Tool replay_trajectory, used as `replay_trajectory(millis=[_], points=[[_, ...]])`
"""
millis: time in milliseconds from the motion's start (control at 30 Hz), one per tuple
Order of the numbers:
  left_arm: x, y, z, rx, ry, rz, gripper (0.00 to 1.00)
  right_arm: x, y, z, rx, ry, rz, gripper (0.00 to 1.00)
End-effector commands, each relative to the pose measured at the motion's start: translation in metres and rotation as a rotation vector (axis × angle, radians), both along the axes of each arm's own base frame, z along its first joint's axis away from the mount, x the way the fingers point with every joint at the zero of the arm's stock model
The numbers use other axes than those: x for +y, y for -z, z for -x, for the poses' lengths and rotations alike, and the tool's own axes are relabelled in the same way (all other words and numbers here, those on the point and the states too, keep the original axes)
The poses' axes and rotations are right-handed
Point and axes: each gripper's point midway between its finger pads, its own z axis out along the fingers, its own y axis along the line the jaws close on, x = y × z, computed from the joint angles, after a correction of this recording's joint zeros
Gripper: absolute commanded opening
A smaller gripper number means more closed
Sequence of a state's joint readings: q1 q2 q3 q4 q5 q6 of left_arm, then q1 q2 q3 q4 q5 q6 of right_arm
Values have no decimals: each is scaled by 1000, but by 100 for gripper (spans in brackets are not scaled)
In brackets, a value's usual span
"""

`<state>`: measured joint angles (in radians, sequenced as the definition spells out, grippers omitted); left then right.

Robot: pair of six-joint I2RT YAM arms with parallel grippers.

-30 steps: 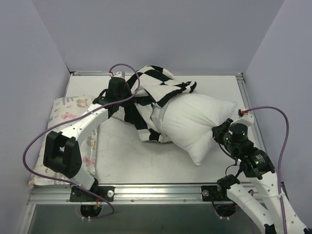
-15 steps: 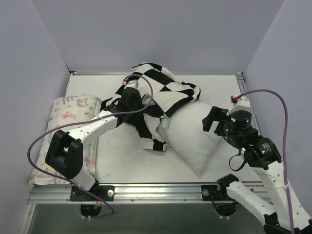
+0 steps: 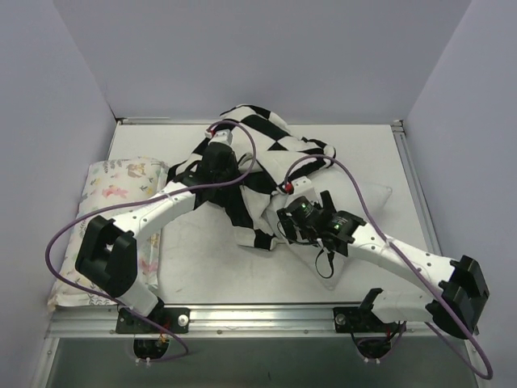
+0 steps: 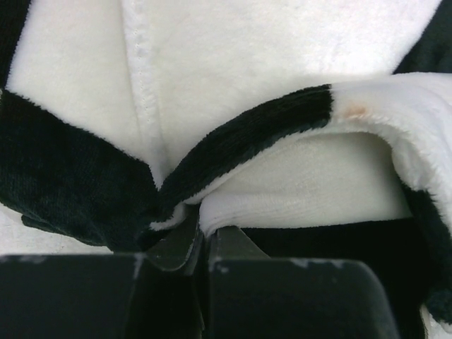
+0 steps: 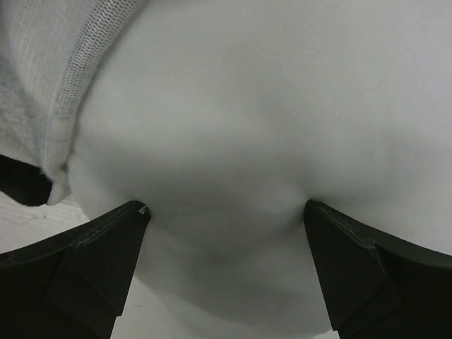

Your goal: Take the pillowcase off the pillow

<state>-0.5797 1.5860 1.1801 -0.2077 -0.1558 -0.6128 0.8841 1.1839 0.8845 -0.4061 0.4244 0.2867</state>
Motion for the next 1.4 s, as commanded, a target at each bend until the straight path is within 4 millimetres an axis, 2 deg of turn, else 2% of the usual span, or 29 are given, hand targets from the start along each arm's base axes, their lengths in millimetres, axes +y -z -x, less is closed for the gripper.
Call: replay_trajectory(millis=[0, 67, 133, 167, 200, 267, 300, 333, 367, 433, 467, 500, 533, 567, 600, 633, 667, 700, 800, 833, 967, 1033, 1200, 1367], points=[[-7, -25, -6, -45, 36, 3, 0, 0, 8, -15, -60, 36, 49, 100], [-13, -33, -6, -52, 69, 15, 0, -3, 17, -22, -57, 66, 100, 98], [-20, -43, -6, -59, 101, 31, 0, -8, 17, -32, -44, 107, 101, 80], [-25, -47, -2, -58, 134, 42, 0, -11, 21, -34, -26, 130, 102, 62], [-27, -56, 0, -75, 150, 54, 3, -11, 21, -36, -9, 138, 79, 21], [-29, -67, 5, -92, 173, 70, 16, -19, 12, -44, 1, 185, 30, 5], [-29, -72, 7, -102, 175, 75, 41, -18, 11, -45, 25, 188, -6, 0], [-26, -84, 11, -126, 178, 88, 50, -24, 3, -50, 35, 219, -32, 0], [-25, -87, 14, -133, 181, 91, 59, -27, -2, -52, 47, 229, -60, 0], [-17, -104, 23, -170, 173, 110, 71, -19, -10, -51, 91, 210, -151, 0], [-15, -109, 26, -179, 167, 123, 75, -26, -21, -56, 87, 235, -201, 0], [-10, -101, 31, -171, 156, 120, 76, -24, -26, -56, 95, 231, -240, 0], [-4, -113, 38, -201, 142, 142, 79, -20, -30, -54, 117, 215, -281, 0], [-2, -114, 42, -202, 129, 164, 80, -23, -41, -57, 102, 222, -311, 0], [3, -97, 49, -174, 117, 158, 80, -22, -45, -57, 104, 216, -330, 0], [9, -105, 52, -198, 81, 192, 81, -23, -50, -56, 105, 213, -339, 0], [12, -98, 56, -190, 65, 195, 81, -25, -56, -56, 97, 212, -349, 0], [19, -76, 61, -157, 43, 181, 81, -26, -64, -58, 86, 215, -364, 0], [30, -64, 60, -170, -27, 221, 84, -25, -83, -54, 70, 194, -406, 0], [31, -54, 58, -160, -33, 220, 84, -26, -86, -52, 70, 194, -406, 0], [28, -39, 54, -116, -33, 249, 84, -31, -110, -46, 29, 188, -428, 0], [26, -40, 50, -130, -46, 279, 85, -31, -119, -44, 20, 180, -439, 0], [26, -15, 43, -88, -88, 361, 86, -26, -123, -41, 35, 156, -464, 0], [15, -13, 26, -130, -108, 508, 86, -25, -126, -37, 34, 148, -484, 0]])
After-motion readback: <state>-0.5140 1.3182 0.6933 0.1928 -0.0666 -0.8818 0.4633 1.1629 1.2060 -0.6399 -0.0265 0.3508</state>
